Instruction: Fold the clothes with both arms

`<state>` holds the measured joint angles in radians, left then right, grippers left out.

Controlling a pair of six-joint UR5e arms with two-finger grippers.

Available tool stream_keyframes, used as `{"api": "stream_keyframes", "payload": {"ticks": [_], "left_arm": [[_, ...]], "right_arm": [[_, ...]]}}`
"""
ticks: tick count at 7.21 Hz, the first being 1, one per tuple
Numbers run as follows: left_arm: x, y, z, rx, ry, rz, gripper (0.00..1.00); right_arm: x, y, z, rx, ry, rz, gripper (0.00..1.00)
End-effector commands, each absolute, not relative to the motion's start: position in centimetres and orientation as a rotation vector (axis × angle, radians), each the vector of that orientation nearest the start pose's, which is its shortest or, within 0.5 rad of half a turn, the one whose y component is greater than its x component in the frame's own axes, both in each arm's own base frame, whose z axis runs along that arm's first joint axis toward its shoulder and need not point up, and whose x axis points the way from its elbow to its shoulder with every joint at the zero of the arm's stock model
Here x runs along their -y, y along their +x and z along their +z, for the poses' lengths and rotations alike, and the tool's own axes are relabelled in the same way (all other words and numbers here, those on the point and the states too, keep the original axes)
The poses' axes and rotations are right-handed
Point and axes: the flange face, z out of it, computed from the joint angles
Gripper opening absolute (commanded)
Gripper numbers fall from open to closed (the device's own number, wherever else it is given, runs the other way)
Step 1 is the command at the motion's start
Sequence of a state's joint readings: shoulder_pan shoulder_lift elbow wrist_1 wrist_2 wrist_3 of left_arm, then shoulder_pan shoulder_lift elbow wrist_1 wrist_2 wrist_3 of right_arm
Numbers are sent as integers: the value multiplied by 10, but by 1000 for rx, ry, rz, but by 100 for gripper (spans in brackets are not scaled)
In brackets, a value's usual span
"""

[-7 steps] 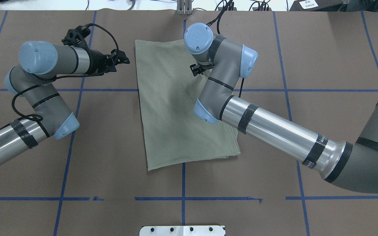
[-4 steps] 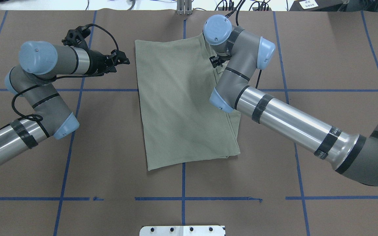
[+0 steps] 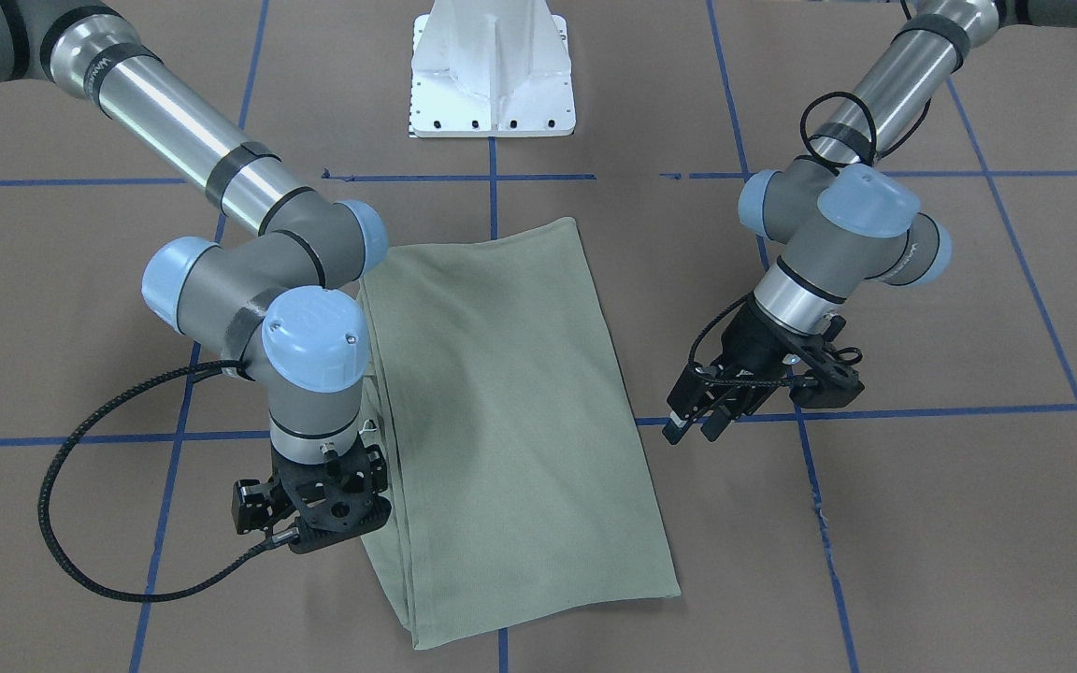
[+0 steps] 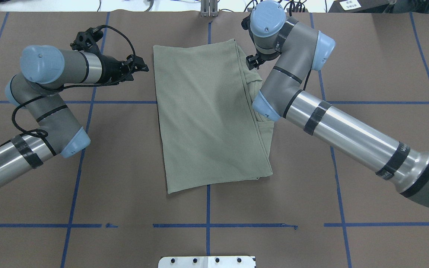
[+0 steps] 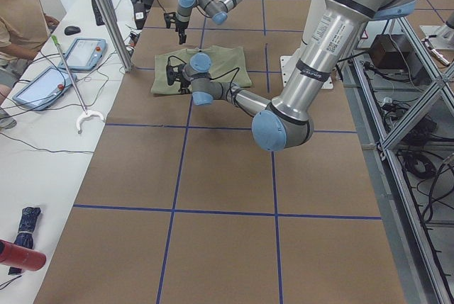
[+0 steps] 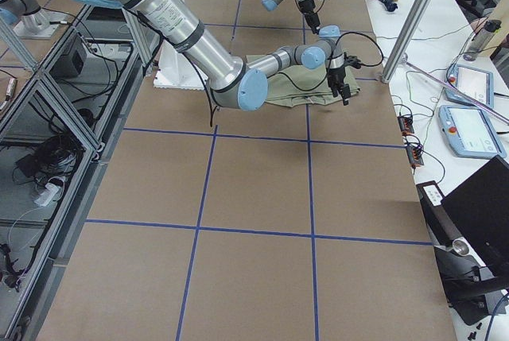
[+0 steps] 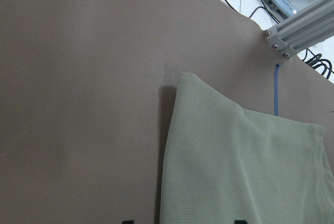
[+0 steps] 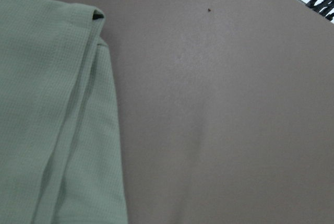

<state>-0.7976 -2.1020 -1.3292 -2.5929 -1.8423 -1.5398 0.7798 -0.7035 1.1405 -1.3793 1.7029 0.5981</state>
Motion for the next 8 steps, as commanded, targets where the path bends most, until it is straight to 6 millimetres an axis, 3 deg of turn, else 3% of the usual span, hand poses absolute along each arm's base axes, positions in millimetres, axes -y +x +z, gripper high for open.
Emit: {"api": "stream_keyframes", "payload": {"ticks": [1, 3, 5, 6, 8], "left_arm": [[581, 418, 341, -1307, 318, -471, 71], [580, 419, 342, -1305, 318, -467, 71], [576, 418, 337, -1320, 296, -447, 71], [576, 418, 337, -1320, 297, -446, 71], [576, 418, 337, -1320, 297, -446, 71]], "right_arm": [[578, -489, 289, 643, 384, -105, 100], [505, -488, 291, 743, 320, 47, 100], [435, -508, 279, 845, 178, 298, 100], [406, -530, 282, 855, 115, 412, 99], [370, -547, 300, 835, 58, 504, 96]]}}
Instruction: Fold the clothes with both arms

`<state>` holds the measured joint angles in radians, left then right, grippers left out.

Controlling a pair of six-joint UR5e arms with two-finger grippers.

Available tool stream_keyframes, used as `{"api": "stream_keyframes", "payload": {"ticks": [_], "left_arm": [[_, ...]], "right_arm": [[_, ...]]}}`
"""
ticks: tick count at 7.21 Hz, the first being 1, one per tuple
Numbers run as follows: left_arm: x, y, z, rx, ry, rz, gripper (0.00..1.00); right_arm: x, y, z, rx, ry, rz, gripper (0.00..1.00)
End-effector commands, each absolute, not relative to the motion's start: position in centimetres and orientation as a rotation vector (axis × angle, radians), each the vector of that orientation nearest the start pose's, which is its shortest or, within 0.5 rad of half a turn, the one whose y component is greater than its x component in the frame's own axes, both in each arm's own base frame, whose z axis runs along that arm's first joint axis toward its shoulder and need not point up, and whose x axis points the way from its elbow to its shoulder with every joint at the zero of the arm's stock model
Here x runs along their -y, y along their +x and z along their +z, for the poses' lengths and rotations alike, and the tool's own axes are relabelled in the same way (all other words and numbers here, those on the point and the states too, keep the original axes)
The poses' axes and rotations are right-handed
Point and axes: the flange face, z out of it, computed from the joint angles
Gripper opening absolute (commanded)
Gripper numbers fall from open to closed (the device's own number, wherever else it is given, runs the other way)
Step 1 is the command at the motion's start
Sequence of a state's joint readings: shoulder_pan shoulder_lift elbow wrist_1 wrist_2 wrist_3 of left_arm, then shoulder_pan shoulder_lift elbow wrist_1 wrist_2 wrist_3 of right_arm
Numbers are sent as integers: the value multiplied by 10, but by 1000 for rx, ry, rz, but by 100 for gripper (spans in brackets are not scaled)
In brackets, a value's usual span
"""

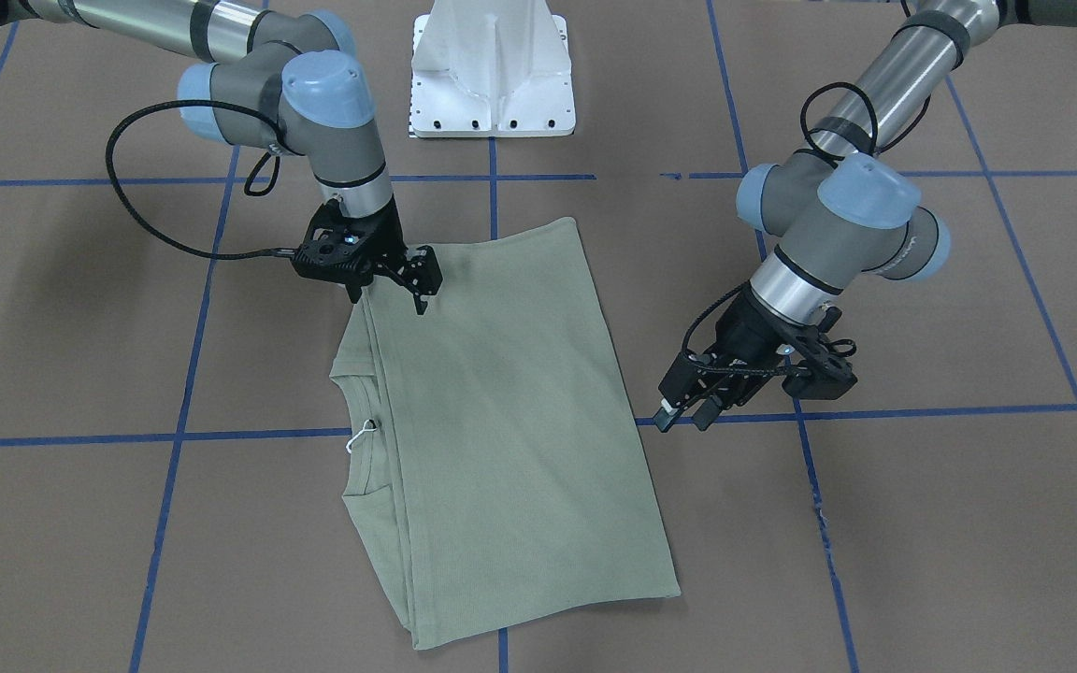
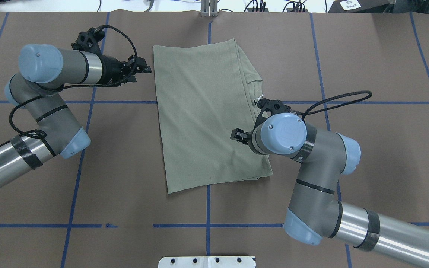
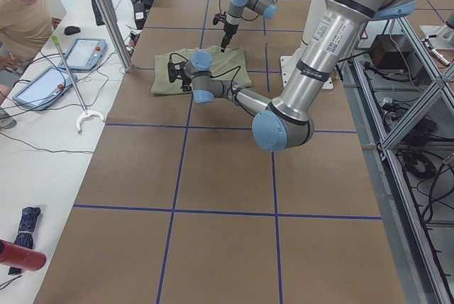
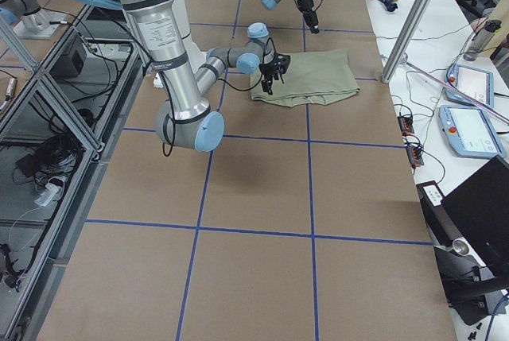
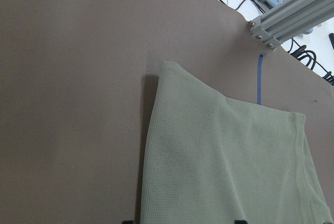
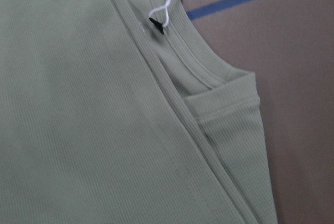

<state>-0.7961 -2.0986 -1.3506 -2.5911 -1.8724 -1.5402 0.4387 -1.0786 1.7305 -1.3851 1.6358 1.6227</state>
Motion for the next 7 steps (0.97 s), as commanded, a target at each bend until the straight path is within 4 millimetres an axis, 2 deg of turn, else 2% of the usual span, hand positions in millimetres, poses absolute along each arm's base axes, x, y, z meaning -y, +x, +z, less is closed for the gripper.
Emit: {"api": "stream_keyframes", "payload": {"ticks": [1, 2, 3, 5, 7], "left_arm": [[576, 418, 337, -1320, 297, -446, 71], [576, 418, 337, -1321, 296, -447, 71], [575, 418, 335, -1323, 299, -447, 71], [575, 418, 334, -1324, 299, -447, 71], [576, 417, 336, -1320, 297, -449, 71]], "right_arm": [[362, -545, 300, 843, 33, 539, 95], [354, -537, 303, 847, 30, 532, 95], [347, -538, 312, 833, 27, 526, 94], [345, -540, 316, 825, 26, 522, 92], [344, -542, 318, 820, 24, 520, 80]]}}
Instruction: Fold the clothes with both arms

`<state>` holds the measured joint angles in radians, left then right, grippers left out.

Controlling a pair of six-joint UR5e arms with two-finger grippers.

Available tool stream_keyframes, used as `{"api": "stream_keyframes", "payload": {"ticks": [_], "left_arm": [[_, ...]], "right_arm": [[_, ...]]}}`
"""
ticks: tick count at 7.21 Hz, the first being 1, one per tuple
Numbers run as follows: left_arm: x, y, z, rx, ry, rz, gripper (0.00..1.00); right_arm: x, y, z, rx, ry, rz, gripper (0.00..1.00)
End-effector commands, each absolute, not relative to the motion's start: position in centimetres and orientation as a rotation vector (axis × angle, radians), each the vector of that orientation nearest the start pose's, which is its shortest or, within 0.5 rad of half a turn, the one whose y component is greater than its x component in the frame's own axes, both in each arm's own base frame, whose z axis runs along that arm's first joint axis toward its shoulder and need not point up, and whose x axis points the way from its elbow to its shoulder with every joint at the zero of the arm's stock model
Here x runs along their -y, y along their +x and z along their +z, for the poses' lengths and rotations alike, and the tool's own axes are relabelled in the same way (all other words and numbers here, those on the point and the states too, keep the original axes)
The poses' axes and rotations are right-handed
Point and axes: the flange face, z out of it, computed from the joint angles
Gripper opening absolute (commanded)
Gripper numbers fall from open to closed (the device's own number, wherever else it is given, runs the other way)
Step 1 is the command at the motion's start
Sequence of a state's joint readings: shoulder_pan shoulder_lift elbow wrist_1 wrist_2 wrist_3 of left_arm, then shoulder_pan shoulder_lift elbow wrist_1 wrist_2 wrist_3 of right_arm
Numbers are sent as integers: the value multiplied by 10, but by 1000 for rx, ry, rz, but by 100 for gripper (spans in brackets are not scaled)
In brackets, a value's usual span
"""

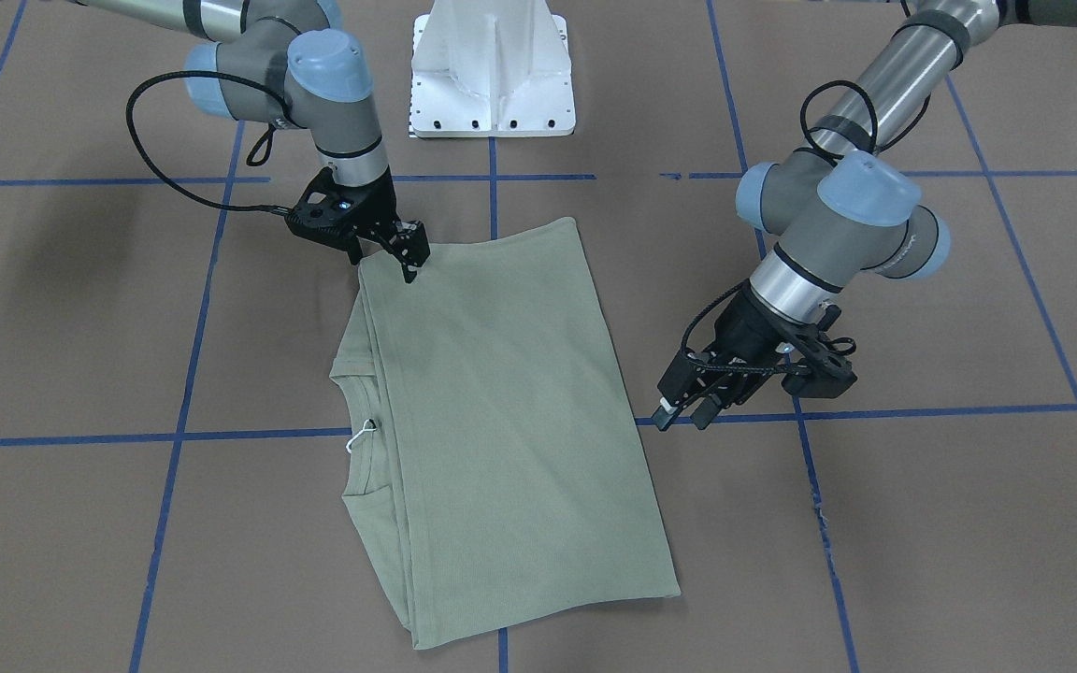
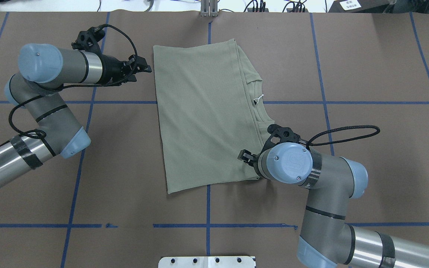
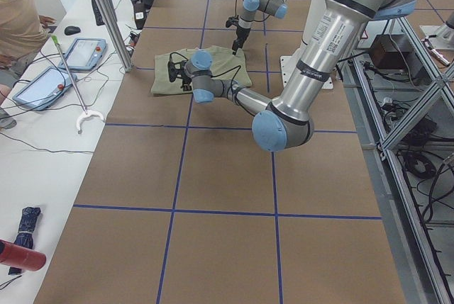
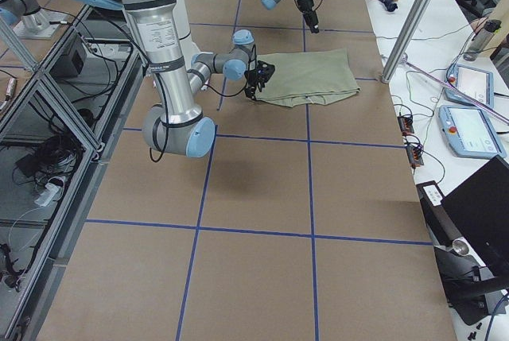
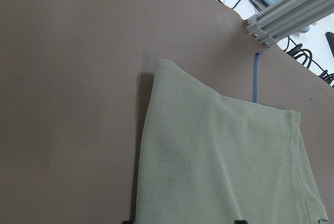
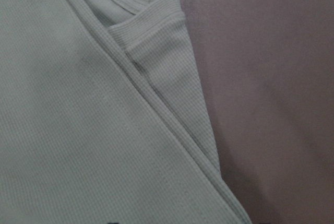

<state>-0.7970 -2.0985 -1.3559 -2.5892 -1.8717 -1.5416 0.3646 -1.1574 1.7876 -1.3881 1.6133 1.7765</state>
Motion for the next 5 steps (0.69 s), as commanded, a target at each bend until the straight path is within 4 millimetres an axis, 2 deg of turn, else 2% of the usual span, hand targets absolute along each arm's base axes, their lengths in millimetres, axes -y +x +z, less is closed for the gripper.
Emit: {"api": "stream_keyframes", "payload": {"ticks": [1, 2, 4, 5], "left_arm": [[576, 417, 336, -1320, 298, -450, 71], [576, 417, 336, -1320, 298, -447, 71], [575, 416, 335, -1321, 299, -447, 71], [575, 415, 333, -1325, 302, -447, 71]], "right_arm": [[344, -543, 317, 820, 22, 519, 72], [344, -544, 319, 817, 20, 517, 60], [344, -544, 316, 822, 19, 516, 3], [344, -543, 316, 823, 20, 508, 0]]}}
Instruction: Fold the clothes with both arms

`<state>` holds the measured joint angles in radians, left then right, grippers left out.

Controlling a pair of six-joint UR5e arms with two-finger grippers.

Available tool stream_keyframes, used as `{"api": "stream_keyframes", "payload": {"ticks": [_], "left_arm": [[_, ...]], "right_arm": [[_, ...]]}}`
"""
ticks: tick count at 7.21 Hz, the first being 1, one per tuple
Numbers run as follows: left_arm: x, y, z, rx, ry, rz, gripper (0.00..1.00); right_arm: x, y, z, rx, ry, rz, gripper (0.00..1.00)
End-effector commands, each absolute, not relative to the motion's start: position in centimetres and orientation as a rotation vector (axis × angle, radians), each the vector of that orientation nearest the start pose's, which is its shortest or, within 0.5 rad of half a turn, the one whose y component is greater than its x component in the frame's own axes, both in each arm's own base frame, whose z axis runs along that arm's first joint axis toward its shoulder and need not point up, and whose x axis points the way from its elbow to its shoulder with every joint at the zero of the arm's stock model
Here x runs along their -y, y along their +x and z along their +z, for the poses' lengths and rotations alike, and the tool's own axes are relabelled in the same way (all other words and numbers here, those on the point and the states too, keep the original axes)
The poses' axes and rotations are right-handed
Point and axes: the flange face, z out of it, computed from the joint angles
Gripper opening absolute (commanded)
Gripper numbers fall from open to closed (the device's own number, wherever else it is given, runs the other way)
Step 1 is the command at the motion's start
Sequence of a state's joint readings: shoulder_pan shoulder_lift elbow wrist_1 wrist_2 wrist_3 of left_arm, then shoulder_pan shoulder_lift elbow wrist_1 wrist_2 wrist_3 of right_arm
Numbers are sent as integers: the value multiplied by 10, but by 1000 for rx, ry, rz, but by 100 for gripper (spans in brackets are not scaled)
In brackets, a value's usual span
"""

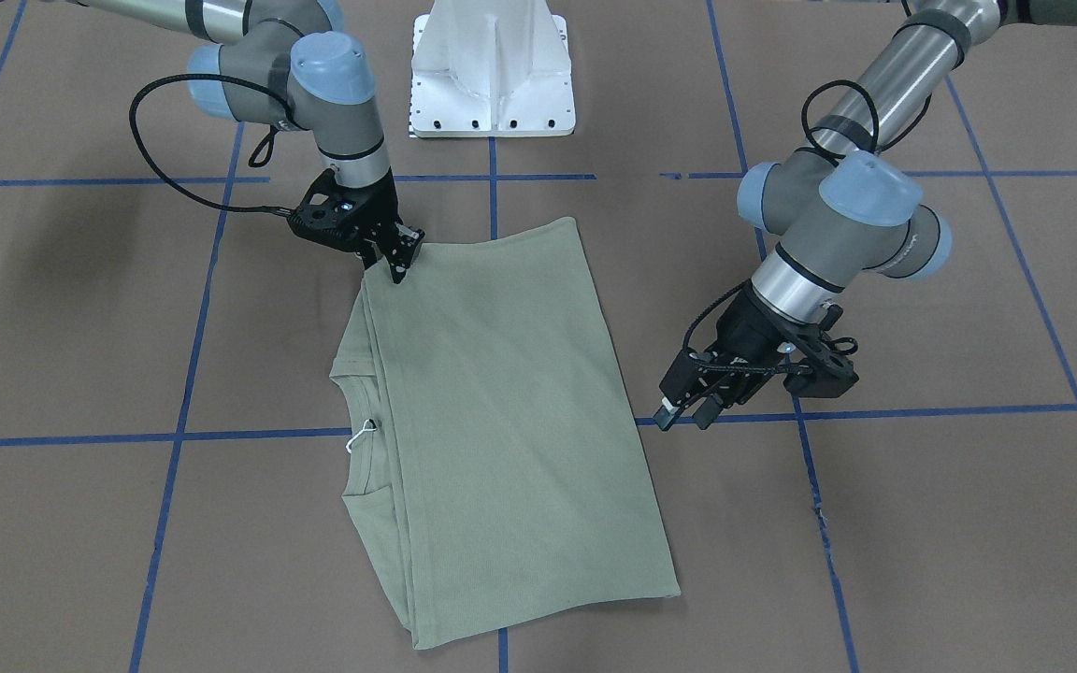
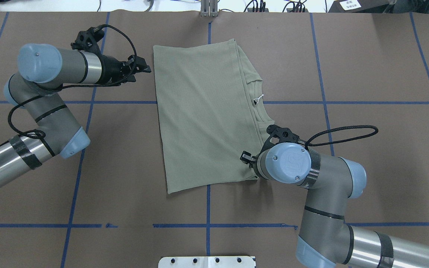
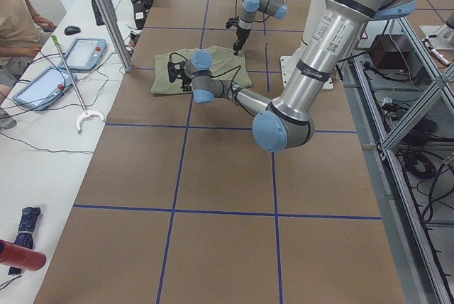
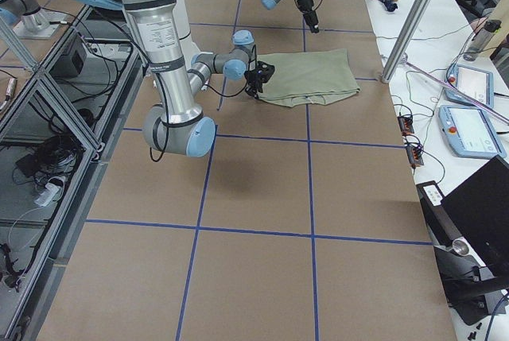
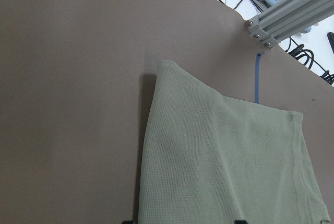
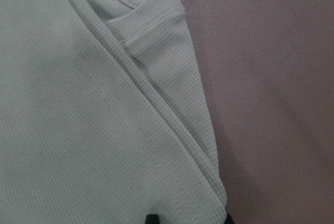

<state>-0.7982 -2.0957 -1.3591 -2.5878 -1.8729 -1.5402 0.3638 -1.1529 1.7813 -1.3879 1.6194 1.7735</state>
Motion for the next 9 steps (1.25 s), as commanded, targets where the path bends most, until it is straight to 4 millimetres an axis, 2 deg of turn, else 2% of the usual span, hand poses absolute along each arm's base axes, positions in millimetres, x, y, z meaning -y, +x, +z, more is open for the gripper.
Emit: {"api": "stream_keyframes", "payload": {"ticks": [1, 6, 7, 8, 9], "left_arm": [[575, 415, 333, -1325, 302, -447, 71], [572, 413, 334, -1325, 301, -448, 71], [562, 405, 334, -1339, 292, -457, 71], [541, 406, 326, -1377, 233, -495, 71], [499, 410, 318, -1406, 180, -482, 71]], "right_arm": [[344, -544, 315, 825, 19, 508, 0], [338, -544, 303, 851, -10, 565, 0], [326, -550, 299, 860, -31, 582, 0], [314, -548, 288, 886, -43, 577, 0], [304, -546, 283, 899, -50, 580, 0]]}}
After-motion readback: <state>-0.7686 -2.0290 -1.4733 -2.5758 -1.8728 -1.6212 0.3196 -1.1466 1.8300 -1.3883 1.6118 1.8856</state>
